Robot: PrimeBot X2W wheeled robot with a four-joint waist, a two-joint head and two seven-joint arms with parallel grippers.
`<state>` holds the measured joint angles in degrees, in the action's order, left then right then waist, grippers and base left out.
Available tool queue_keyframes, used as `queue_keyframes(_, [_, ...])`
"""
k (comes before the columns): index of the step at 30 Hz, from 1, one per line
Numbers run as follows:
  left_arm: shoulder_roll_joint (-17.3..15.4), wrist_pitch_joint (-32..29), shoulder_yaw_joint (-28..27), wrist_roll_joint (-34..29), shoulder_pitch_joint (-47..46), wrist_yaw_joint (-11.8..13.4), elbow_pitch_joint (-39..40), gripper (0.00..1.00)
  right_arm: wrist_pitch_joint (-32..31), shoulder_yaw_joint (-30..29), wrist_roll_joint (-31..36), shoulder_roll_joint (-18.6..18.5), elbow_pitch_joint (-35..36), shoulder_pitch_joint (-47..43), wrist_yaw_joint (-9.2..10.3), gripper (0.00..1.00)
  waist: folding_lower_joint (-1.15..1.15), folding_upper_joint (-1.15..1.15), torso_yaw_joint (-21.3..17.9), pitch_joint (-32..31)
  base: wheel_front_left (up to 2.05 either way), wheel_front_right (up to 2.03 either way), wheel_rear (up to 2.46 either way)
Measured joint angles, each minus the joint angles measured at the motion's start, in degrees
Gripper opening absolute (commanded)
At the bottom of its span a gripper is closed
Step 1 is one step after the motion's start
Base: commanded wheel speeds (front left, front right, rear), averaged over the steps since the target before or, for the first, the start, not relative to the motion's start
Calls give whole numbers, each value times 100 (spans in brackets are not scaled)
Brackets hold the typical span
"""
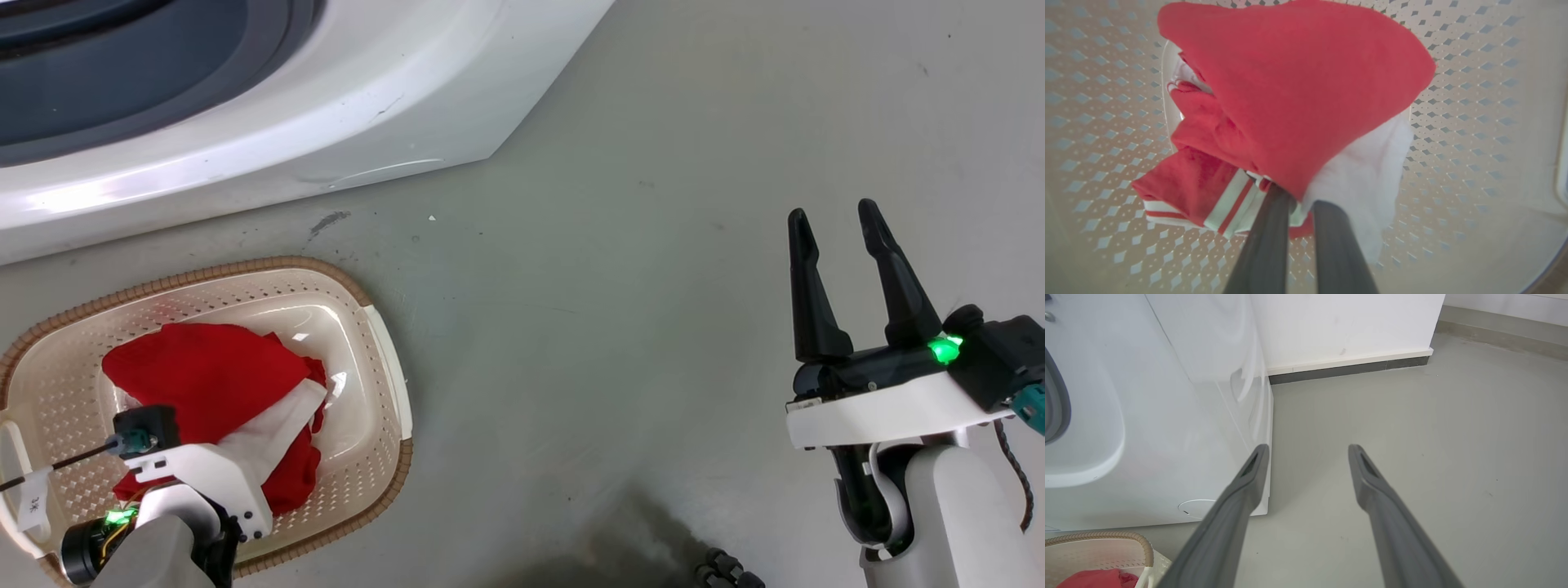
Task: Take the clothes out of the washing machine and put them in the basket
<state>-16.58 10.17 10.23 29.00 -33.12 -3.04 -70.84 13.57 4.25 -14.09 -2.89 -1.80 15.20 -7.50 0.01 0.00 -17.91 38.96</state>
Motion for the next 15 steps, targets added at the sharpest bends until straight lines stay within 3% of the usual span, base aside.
queue_keyframes(1, [2, -4, -12, 22, -18, 0, -36, 0, 5, 5, -3, 0, -20, 6, 0, 100, 0, 0, -3, 8, 0, 0, 0])
queue_keyframes(2, [3, -57, -3, 42, -26, -5, -76, 18, 20, 10, -3, 0, -40, 7, 0, 100, 0, 0, -3, 5, 0, 0, 0])
queue_keyframes(3, [11, -78, -10, 51, -27, -8, -110, 66, 27, 18, -3, 0, -60, 7, 0, 100, 0, 0, -4, -2, 0, 0, 0])
queue_keyframes(4, [22, -77, -31, 90, -27, -8, -135, 100, 34, 30, -3, 0, -90, 8, 0, 100, 0, 0, -6, -20, 0, 0, 0])
queue_keyframes(15, [176, 227, -19, 189, 299, -68, -254, 100, 51, -43, 137, 2, -390, -99, 0, 100, -1, 0, 64, -804, 0, 0, 0])
